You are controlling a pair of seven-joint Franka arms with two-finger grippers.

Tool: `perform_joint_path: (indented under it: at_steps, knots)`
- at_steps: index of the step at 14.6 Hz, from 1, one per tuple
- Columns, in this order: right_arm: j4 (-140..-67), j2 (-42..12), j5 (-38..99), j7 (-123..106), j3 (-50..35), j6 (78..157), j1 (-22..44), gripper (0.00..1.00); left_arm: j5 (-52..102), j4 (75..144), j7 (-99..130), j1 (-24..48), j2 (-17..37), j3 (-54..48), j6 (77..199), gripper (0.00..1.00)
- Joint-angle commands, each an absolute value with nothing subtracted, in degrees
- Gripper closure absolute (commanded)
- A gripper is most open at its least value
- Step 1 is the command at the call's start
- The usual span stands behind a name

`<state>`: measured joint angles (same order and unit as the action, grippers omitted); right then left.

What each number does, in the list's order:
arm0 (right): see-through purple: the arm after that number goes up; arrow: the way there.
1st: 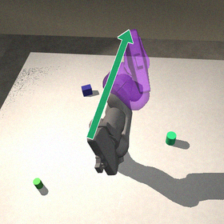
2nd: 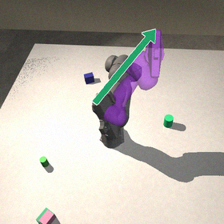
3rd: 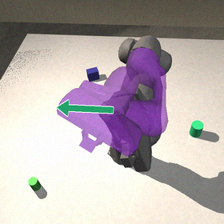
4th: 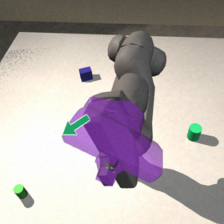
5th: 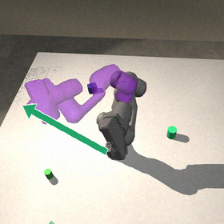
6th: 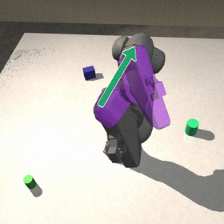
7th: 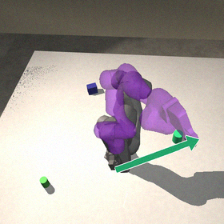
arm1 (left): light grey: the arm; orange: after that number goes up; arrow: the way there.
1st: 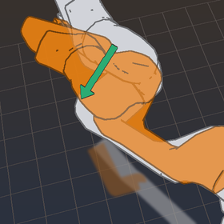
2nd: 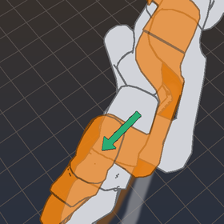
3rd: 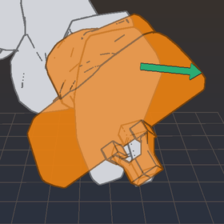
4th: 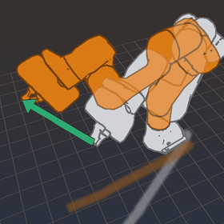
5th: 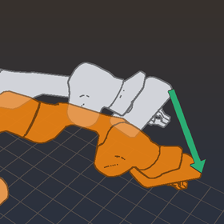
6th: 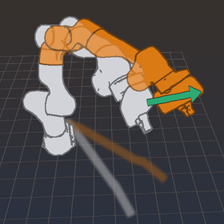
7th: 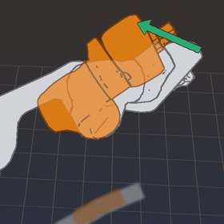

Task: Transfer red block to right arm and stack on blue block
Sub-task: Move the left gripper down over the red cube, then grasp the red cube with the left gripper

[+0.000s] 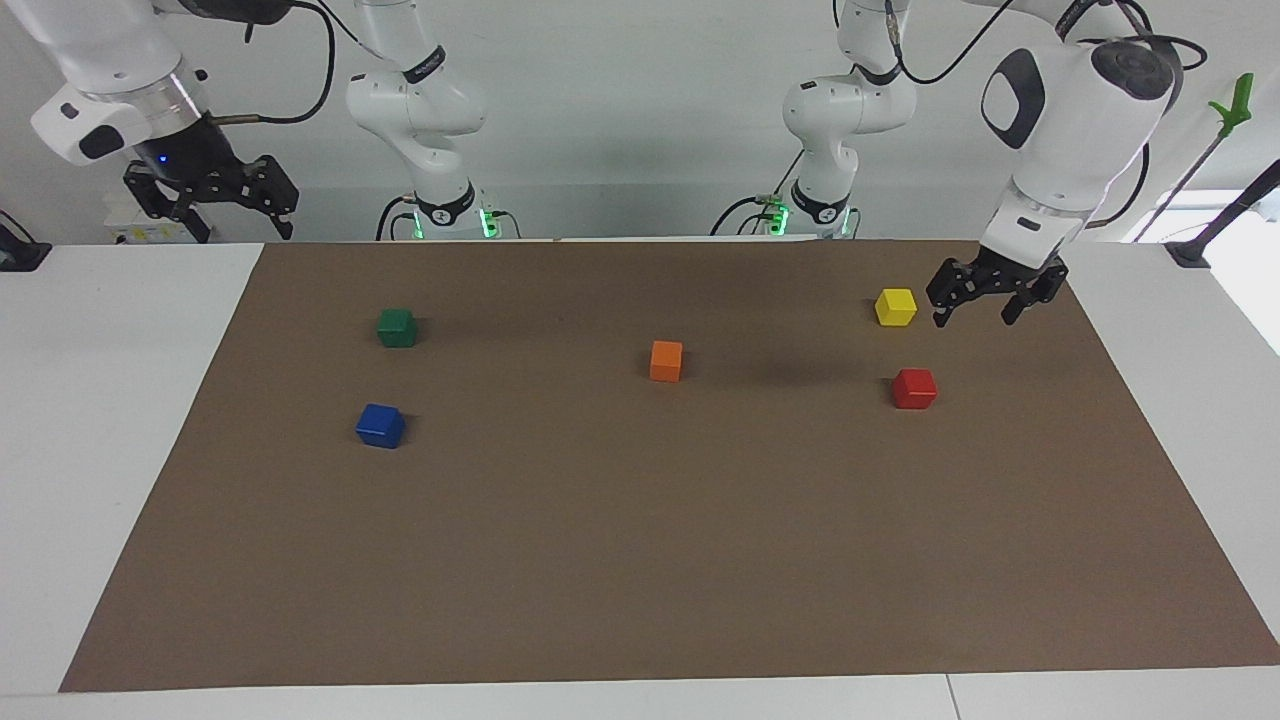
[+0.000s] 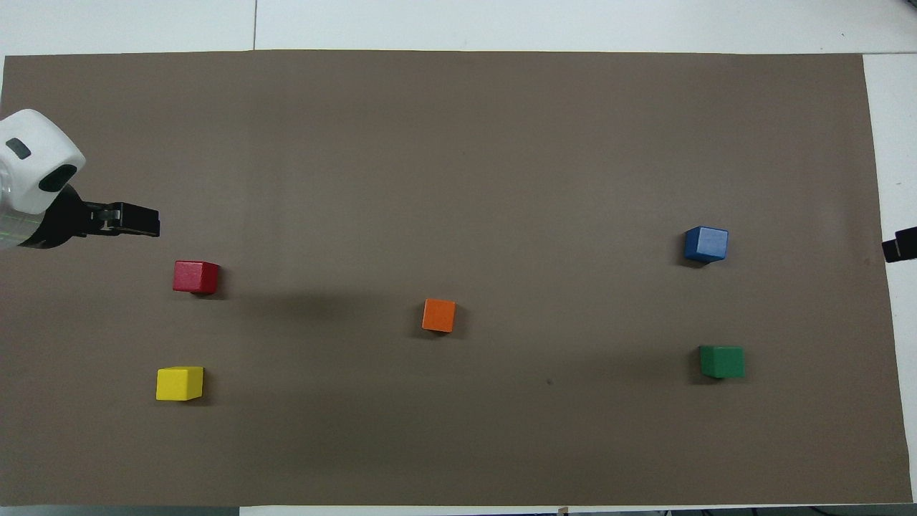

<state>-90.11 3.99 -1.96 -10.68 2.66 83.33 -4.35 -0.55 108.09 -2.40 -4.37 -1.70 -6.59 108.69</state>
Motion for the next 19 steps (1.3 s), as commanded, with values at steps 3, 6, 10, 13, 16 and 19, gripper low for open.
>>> perform_joint_path:
  at_steps: [3, 6, 10, 13, 16, 19]
  knots:
    - [-94.55, 6.58, -2.37, -11.6, 2.37, 84.28, -4.84, 0.0, -0.18, 122.13, -3.87, -6.15, 0.62, -6.77, 124.59, 0.0]
    - [-105.17, 11.58, -2.02, -15.97, 2.29, 91.03, -4.83, 0.0, -0.26, 125.59, -4.13, -6.33, 2.98, -6.68, 130.07, 0.0]
    - [-111.61, 12.31, 10.61, -16.61, 2.37, 95.26, -5.19, 0.0, -0.35, 127.17, -4.22, -6.42, 4.74, -6.77, 133.32, 0.0]
    - [-115.91, 11.69, 22.99, -16.44, 2.37, 99.3, -5.01, 0.0, -0.35, 131.39, -4.31, -6.5, 4.83, -6.68, 138.94, 0.0]
    - [-120.31, 11.6, 37.39, -17.05, 2.37, 100.46, -5.62, 0.0, -0.35, 131.57, -4.04, -6.42, 5.98, -6.68, 139.04, 0.09]
    - [-124.17, 11.43, 51.2, -24.65, 2.37, 99.58, -6.93, 0.0, -0.35, 129.83, -3.08, -6.42, 5.71, -6.68, 131.7, 1.0]
